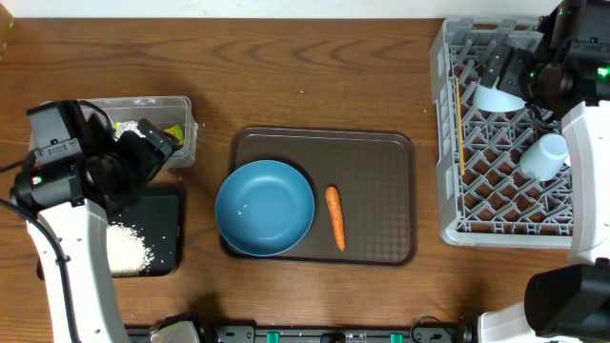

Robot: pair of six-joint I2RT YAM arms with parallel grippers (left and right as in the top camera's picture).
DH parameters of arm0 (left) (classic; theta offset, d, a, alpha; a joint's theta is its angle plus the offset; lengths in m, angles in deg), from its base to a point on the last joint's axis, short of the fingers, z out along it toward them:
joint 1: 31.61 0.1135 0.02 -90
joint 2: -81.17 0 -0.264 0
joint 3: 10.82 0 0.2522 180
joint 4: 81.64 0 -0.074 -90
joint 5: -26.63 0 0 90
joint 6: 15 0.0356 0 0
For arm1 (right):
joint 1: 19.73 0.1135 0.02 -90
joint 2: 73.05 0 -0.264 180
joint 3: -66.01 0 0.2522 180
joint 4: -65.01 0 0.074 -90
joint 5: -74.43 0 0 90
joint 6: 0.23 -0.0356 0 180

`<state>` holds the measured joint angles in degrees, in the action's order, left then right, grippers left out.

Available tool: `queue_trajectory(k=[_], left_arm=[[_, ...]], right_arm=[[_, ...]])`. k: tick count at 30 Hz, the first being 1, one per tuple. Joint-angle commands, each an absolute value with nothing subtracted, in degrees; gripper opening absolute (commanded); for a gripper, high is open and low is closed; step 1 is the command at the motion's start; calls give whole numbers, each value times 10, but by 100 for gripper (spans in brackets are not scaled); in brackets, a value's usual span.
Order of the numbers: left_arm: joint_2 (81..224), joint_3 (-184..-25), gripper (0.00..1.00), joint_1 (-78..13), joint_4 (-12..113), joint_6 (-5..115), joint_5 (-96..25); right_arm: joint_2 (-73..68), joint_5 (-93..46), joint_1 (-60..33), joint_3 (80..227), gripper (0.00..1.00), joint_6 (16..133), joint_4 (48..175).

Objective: Sort waste into correct bins and load items into the dishwasher rack

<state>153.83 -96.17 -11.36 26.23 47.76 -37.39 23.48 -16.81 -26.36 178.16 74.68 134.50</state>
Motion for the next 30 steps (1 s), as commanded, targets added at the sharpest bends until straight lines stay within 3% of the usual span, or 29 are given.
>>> queue_trajectory(k=[1,8,16,30], left_arm=[[1541,-960,98,-117,233,464,-313],[1541,-960,98,-211,178,502,-301],[1541,-960,98,-311,222,522,-359],[1558,-893,98,-469,304,515,-360]], right_arm=[[237,-160,-267,1779,99,740,1346],[237,-160,-267,1779,99,740,1346],[237,-160,-267,1779,99,740,1346],[237,-160,-267,1779,99,740,1346]])
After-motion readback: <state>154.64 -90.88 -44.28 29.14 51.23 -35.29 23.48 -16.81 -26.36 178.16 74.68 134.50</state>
